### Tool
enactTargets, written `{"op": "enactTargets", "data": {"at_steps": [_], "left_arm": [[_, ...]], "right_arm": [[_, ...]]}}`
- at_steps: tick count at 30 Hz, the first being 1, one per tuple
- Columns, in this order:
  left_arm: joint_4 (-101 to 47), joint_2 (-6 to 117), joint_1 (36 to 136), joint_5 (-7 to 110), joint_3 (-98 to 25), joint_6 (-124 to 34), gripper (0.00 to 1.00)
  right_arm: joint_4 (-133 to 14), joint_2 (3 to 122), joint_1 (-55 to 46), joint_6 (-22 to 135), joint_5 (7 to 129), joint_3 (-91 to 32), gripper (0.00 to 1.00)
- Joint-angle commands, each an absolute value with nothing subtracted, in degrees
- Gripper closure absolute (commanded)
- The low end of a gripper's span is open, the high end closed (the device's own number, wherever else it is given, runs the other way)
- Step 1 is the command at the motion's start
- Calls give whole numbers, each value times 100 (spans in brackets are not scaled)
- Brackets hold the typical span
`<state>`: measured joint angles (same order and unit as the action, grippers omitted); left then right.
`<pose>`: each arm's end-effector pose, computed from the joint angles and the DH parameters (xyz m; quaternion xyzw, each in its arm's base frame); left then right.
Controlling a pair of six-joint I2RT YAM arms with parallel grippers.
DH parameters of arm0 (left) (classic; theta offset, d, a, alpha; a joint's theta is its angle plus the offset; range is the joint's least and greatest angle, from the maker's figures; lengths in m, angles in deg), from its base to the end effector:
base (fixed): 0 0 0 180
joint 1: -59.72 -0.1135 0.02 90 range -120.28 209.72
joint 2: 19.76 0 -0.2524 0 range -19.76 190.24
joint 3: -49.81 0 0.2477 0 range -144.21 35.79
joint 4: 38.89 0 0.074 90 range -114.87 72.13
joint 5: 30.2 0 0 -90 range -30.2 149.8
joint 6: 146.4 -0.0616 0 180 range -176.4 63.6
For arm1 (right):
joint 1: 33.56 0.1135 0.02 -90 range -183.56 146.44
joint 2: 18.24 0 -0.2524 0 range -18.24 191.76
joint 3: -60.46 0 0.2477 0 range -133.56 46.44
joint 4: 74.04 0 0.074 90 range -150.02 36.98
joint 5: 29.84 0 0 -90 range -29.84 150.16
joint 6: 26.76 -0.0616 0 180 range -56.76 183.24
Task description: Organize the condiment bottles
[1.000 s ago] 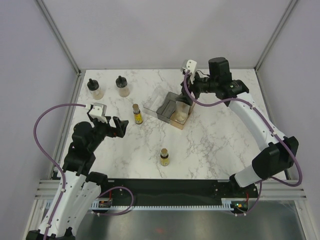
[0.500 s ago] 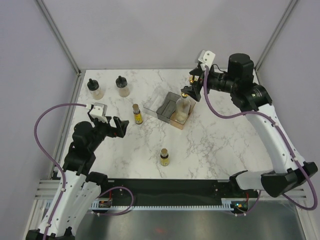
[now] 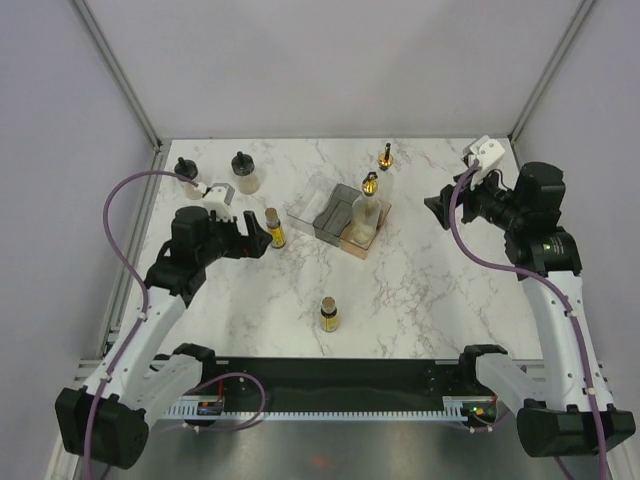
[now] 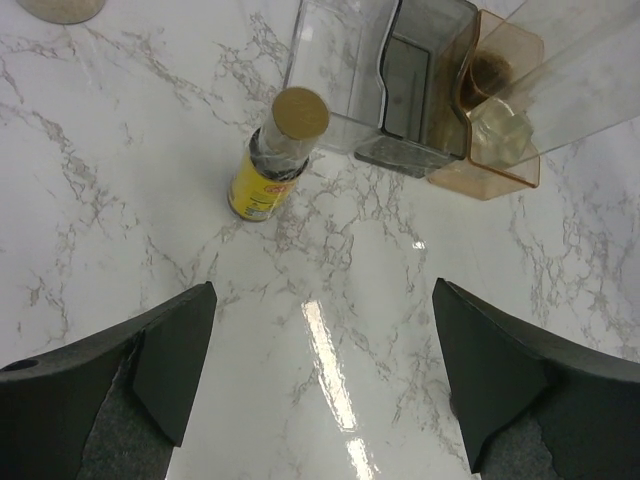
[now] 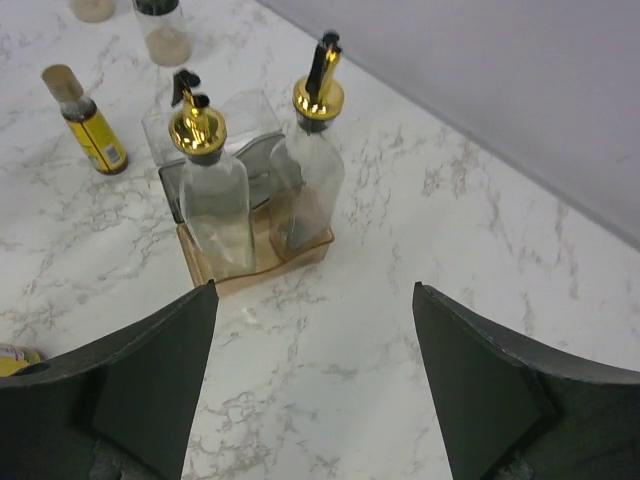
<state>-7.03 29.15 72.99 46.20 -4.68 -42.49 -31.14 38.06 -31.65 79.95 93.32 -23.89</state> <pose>0.2115 -0.0648 0.2685 0.0578 0.8437 -0.2209 0.4858 0.2187 0.0410 0.4078 -0.2946 0.7214 0.1490 0.6087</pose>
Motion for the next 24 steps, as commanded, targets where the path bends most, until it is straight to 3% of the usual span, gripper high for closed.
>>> {"op": "enactTargets", "data": {"at_steps": [1,8,14,24], "left_arm": [[-765,3411,7299,4714,-1008,-3997,3],[-870,4589,7386,5048,-1623,-4277,10],[-958,5424,7667,5515,-1984,-4340,13],[-1142,6478,7949,6411,-2635,-4594,31]], "right_arm": [[-3382,3591,-3321,7809,9408,-1756,12],[-3936,3564,-3962,7678,9915,-597,11],[-4033,3538,-4191,7669,10269,-296,12],[-4007,3529,-4200,7713,10314,-225,12]]}}
